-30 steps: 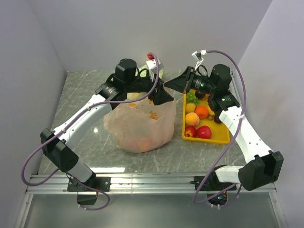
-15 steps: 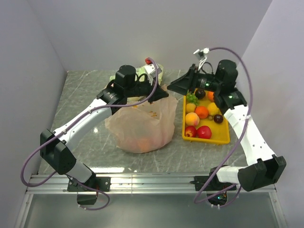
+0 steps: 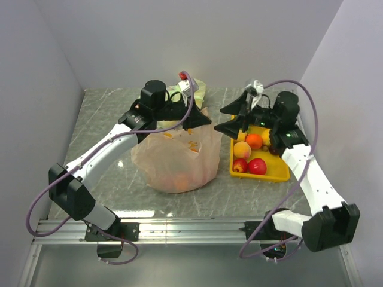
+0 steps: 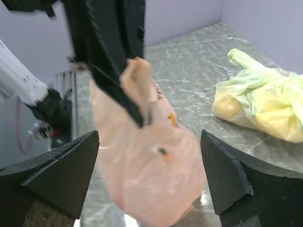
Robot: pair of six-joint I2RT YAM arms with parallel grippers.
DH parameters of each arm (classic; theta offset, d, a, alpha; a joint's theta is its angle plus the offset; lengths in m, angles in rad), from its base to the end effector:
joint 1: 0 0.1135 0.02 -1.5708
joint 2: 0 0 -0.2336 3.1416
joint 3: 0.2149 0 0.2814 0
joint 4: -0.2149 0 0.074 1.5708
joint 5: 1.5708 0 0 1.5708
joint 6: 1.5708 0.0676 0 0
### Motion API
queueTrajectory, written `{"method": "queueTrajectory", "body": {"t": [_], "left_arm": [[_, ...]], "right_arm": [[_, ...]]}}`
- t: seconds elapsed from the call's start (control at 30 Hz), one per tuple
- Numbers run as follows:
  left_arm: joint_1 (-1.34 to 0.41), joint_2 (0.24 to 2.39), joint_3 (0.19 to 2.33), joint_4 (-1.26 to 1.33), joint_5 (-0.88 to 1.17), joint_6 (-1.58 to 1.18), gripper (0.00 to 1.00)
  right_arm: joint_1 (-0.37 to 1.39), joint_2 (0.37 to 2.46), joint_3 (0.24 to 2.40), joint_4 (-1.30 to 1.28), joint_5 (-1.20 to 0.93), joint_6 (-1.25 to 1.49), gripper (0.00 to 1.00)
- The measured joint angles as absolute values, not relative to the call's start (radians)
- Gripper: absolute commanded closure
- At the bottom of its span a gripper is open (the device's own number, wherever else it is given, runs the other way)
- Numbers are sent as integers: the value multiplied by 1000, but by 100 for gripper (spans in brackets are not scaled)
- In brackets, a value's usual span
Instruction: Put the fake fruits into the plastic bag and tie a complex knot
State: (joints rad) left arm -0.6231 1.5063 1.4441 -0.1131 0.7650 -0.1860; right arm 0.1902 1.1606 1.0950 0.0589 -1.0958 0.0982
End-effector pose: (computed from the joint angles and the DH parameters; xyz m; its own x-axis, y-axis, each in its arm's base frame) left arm 0.3007 -0.2737 0.3680 -0.3194 0.0653 -0.9454 0.9317 0.2034 -0.3008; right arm 0.2931 0.1176 0.3689 -0.1006 0.0263 -0.9946 -0.9544 0.2797 0.1040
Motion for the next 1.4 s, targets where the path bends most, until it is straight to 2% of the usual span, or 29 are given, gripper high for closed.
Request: {"method": "queueTrajectory", "body": {"t": [0.23, 0.3, 0.37, 0.4, 0.43, 0.47, 0.6, 0.7, 0.93, 1.2, 1.33, 1.37, 1.4], "left_arm": [[-623, 1507, 1453, -98, 847, -210, 100], [-623, 1507, 1453, -86, 866, -223, 100], [-622, 1507, 1454, -83, 873, -228, 100], [-619, 1507, 1455, -85, 875, -228, 96], [-616, 1507, 1456, -86, 875, -228, 89], [-611, 1507, 1456, -91, 871, -226, 70], [-567, 1499, 1471, -149, 852, -173, 23], [-527, 1463, 1489, -286, 819, -24, 1], [-531, 1332, 1450, -570, 742, 321, 1], [-538, 1452, 1418, -646, 648, 519, 1], [-537, 1477, 1327, -661, 619, 611, 1], [-537, 1476, 1302, -667, 617, 627, 15], [-538, 1473, 1271, -669, 618, 637, 26]], "right_arm": [[305, 1252, 1053, 142, -1108, -27, 6], [332, 1264, 1034, 172, -1108, -47, 14], [352, 1280, 1019, 195, -1106, -67, 41], [359, 1290, 1014, 204, -1103, -73, 55], [363, 1303, 1013, 211, -1101, -76, 88], [364, 1320, 1013, 222, -1100, -72, 100], [366, 1372, 1013, 216, -1081, -27, 100], [361, 1384, 1002, 224, -1065, 30, 100], [360, 1373, 968, 286, -1058, 117, 100], [358, 1340, 957, 290, -1059, 113, 100], [349, 1335, 955, 292, -1037, 131, 100], [345, 1336, 954, 293, -1021, 145, 100], [341, 1338, 953, 292, -1005, 157, 100]]}}
